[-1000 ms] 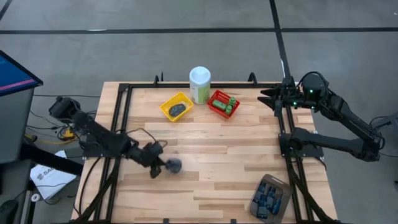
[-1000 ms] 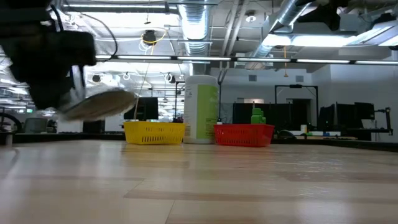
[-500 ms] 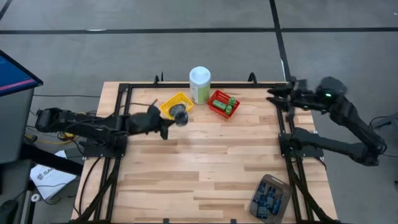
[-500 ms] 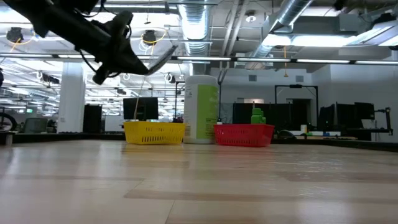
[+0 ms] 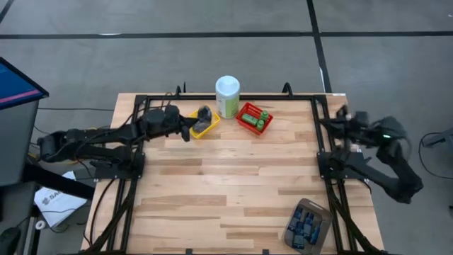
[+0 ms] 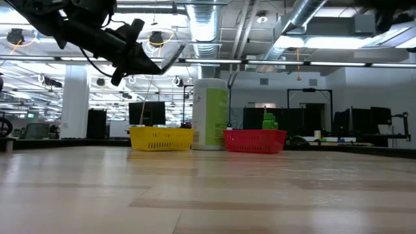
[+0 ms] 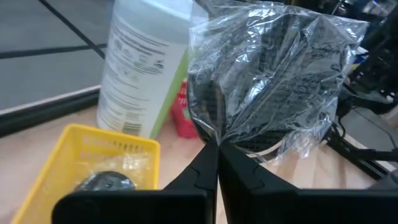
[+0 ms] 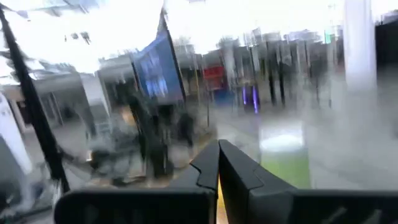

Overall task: Pick & Place Travel size toiletries
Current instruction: Put the black hairbrush in the yellow bin

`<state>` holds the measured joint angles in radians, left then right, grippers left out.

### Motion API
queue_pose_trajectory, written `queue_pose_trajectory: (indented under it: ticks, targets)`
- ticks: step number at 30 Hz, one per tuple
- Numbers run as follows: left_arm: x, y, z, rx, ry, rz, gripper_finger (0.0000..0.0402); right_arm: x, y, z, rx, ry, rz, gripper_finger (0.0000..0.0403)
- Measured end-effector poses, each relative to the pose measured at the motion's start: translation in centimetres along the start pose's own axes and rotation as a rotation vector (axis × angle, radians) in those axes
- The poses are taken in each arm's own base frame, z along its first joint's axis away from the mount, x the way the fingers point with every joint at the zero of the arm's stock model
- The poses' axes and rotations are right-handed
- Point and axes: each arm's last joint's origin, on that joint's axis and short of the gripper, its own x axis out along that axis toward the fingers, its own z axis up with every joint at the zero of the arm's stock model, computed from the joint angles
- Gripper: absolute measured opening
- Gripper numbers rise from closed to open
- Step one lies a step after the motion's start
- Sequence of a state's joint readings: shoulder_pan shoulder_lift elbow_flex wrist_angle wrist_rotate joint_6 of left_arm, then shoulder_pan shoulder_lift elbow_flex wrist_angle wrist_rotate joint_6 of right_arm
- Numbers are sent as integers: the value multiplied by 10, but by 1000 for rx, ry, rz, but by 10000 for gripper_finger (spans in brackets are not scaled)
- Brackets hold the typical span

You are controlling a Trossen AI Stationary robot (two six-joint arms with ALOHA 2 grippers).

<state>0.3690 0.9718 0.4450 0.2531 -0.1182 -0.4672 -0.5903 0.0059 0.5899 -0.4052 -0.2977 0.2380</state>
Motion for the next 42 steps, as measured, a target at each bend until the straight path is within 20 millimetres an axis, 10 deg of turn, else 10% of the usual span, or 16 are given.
queue_pose_trajectory:
  ticks: [13,42]
  targets:
    - [19,13,-7,84,62,36,0,53,-34,-128,357,37,179,0]
    - [48,50,-17,93,118,130,0,52,-23,-155,149,235,17,0]
